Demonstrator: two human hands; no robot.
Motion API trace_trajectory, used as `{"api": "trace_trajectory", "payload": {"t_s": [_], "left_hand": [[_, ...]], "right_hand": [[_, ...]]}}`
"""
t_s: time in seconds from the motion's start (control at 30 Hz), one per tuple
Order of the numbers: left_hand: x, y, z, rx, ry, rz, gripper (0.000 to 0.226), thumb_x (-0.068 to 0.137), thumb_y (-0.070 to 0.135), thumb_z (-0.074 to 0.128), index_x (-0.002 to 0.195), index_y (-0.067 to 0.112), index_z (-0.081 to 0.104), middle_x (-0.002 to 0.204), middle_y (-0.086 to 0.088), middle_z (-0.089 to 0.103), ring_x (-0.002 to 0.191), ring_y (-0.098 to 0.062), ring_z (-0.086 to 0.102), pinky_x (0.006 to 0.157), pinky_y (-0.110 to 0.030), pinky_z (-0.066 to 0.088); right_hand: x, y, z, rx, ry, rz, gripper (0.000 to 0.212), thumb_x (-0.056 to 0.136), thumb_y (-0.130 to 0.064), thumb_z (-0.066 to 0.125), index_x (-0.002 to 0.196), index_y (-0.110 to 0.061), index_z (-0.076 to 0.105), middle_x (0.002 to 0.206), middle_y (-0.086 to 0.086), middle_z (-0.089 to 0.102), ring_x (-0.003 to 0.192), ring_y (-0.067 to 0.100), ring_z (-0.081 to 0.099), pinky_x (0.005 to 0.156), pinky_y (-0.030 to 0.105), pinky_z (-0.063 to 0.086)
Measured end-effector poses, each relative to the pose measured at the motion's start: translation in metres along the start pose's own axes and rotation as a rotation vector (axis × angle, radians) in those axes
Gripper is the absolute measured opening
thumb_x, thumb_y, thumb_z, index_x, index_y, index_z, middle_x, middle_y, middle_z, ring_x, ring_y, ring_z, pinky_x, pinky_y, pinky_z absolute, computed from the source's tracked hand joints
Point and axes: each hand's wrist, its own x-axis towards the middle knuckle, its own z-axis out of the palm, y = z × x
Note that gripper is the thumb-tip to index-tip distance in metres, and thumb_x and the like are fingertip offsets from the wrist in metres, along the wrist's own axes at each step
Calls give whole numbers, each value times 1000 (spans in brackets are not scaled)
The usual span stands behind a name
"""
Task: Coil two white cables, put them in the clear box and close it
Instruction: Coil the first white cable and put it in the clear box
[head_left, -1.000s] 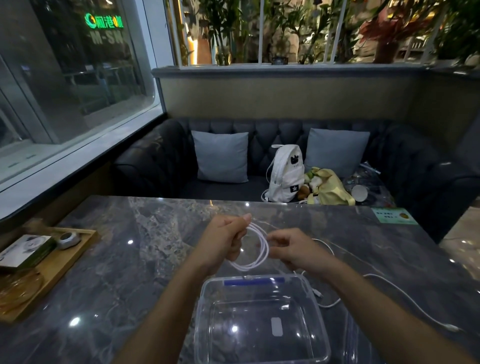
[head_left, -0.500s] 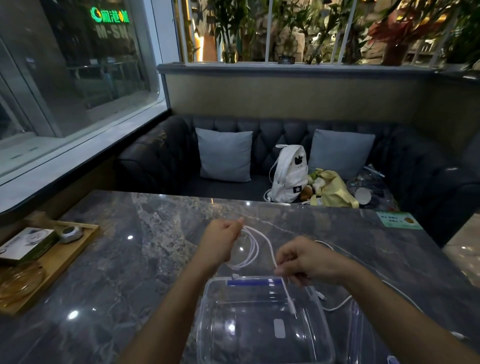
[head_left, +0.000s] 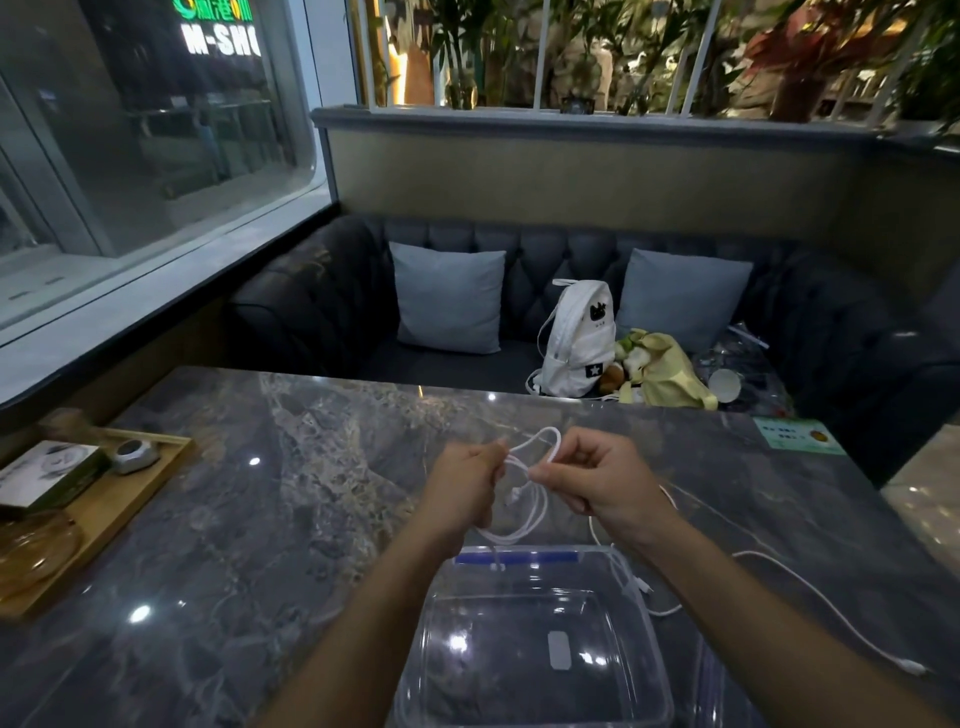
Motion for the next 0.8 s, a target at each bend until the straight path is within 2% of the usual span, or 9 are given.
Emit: {"api": "trace_trajectory", "payload": {"t_s": [0.1, 0.27, 0.33, 0.37, 0.43, 0.53, 0.6, 0.7, 0.8], "left_hand": [[-1, -2, -3, -81, -21, -55, 54, 94, 24, 48, 40, 20, 40, 35, 7, 27, 29, -6, 20, 35, -13, 17], [-2, -5, -5, -129, -57, -95, 50, 93, 25, 47, 44, 19, 40, 37, 6, 27, 30, -7, 19, 35, -14, 17], [-3, -5, -2, -117, -72, -95, 50, 93, 24, 46, 44, 20, 41, 37, 7, 27, 30, -7, 19, 35, -13, 17], [-4, -5, 0, -115, -84, -96, 50, 93, 23, 46, 44, 20, 41, 37, 7, 27, 30, -7, 19, 35, -13, 17], [-4, -4, 3, -134, -118, -110, 48, 93, 21, 45, 45, 19, 41, 37, 7, 27, 30, -7, 18, 35, -12, 16], [-5, -3, 8, -198, -174, -144, 46, 94, 23, 44, 49, 17, 37, 35, 9, 26, 28, -4, 18, 32, -12, 16], [-5, -3, 9, -241, -198, -164, 46, 95, 23, 44, 50, 17, 36, 34, 9, 27, 26, -3, 21, 30, -12, 15], [-4, -3, 7, -283, -206, -181, 46, 95, 22, 44, 49, 18, 35, 36, 8, 24, 27, -4, 18, 30, -13, 14], [0, -2, 3, -277, -204, -184, 49, 94, 22, 45, 46, 19, 37, 36, 8, 23, 28, -4, 15, 31, -12, 13]], "right_hand": [[1, 9, 1, -141, 2, 31, 23, 66, 0, 76, 61, -12, 57, 45, -9, 56, 42, -3, 46, 44, 10, 39], [-3, 18, 2, -392, -9, 32, 22, 73, 0, 72, 68, -13, 55, 62, -1, 51, 53, 2, 45, 54, 15, 39], [-2, 21, 3, -472, 29, -14, 24, 71, 5, 70, 82, -11, 55, 76, 1, 54, 67, 7, 50, 61, 14, 40], [-1, 23, 3, -479, 40, -16, 31, 70, 7, 68, 91, -12, 54, 86, 1, 57, 77, 9, 54, 67, 12, 41], [-2, 24, 4, -358, 38, 18, 45, 70, 15, 62, 99, -19, 51, 98, 0, 62, 92, 9, 60, 77, 10, 45], [-3, 29, 5, -26, 25, 54, 53, 71, 28, 48, 102, -15, 46, 85, 1, 73, 82, 10, 67, 72, 17, 51], [-4, 31, 4, 57, 37, 51, 51, 69, 22, 50, 105, -14, 46, 75, 3, 74, 72, 13, 68, 66, 20, 54], [-9, 31, 3, -166, 51, 8, 42, 66, -4, 58, 99, -30, 54, 72, 6, 66, 59, 15, 59, 54, 24, 50], [-14, 35, 3, -225, -48, 7, 30, 72, -19, 67, 97, -33, 60, 74, -8, 66, 62, 5, 57, 56, 17, 48]]}}
